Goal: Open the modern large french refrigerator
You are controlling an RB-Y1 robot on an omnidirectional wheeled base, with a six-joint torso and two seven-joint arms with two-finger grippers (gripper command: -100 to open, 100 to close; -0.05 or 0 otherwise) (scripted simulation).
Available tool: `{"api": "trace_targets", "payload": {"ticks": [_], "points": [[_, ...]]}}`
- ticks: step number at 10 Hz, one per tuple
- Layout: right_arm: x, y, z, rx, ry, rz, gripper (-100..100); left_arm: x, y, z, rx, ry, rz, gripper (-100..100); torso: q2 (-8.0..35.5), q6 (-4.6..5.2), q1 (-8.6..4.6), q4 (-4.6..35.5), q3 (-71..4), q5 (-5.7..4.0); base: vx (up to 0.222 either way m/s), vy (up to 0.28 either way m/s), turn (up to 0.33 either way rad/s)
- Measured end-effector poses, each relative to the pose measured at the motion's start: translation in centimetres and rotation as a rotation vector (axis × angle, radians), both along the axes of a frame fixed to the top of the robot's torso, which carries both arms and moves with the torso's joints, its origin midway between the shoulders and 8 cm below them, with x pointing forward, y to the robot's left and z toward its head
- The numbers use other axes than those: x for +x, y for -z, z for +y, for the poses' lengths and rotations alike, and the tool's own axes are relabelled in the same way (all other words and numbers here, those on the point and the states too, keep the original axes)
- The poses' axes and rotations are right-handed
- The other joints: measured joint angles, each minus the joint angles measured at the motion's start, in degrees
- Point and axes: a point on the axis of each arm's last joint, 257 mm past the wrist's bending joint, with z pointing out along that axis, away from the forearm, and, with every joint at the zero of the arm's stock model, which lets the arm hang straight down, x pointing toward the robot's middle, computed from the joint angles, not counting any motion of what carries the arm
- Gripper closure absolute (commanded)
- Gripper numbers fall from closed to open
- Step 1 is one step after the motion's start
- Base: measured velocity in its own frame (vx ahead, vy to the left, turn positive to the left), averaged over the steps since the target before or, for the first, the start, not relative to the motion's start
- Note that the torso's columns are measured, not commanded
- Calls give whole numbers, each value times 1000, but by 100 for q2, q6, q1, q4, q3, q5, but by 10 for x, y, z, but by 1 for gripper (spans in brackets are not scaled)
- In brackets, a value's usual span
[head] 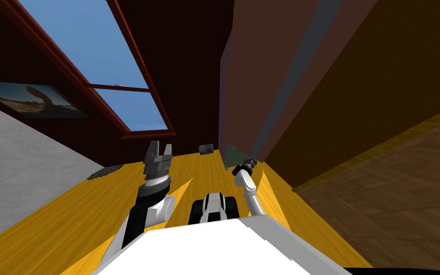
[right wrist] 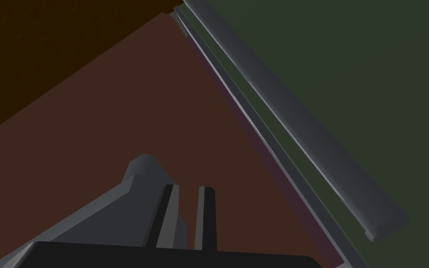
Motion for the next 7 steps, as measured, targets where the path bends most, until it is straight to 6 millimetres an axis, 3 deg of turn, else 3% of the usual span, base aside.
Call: {"api": "trace_targets", "payload": {"ticks": [7], "points": [[-1,-17,16,9,11,14,-100,0,0,0,0,0,0,0,43,-7,45,40,22,32,-10,-30,5]]}}
